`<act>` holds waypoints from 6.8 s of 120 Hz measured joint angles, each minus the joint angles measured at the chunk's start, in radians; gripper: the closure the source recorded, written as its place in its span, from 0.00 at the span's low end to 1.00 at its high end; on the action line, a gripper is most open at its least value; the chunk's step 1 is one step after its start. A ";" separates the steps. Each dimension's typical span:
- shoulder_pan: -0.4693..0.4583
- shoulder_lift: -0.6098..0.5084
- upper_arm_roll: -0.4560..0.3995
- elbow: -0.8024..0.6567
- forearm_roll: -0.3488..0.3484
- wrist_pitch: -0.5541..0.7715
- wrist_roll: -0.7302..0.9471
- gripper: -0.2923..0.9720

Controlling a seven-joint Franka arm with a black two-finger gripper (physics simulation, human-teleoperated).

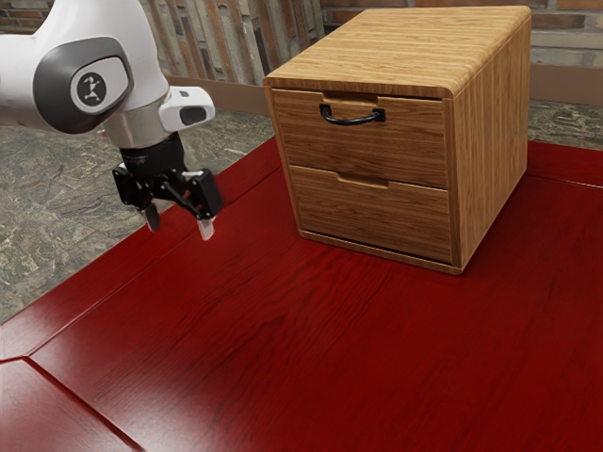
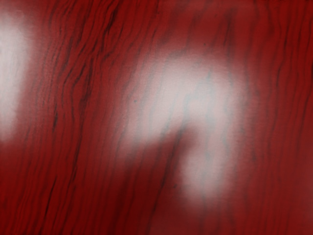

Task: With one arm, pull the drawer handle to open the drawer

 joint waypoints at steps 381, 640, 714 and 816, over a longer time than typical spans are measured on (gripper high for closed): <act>0.093 0.297 -0.238 0.396 -0.104 0.377 -1.509 0.23; 0.207 0.517 -0.345 0.598 -0.112 0.381 -1.525 0.23; 0.204 0.402 -0.329 0.454 -0.113 0.339 -1.535 0.75; 0.190 -0.047 -0.298 -0.076 -0.116 0.443 -1.554 0.83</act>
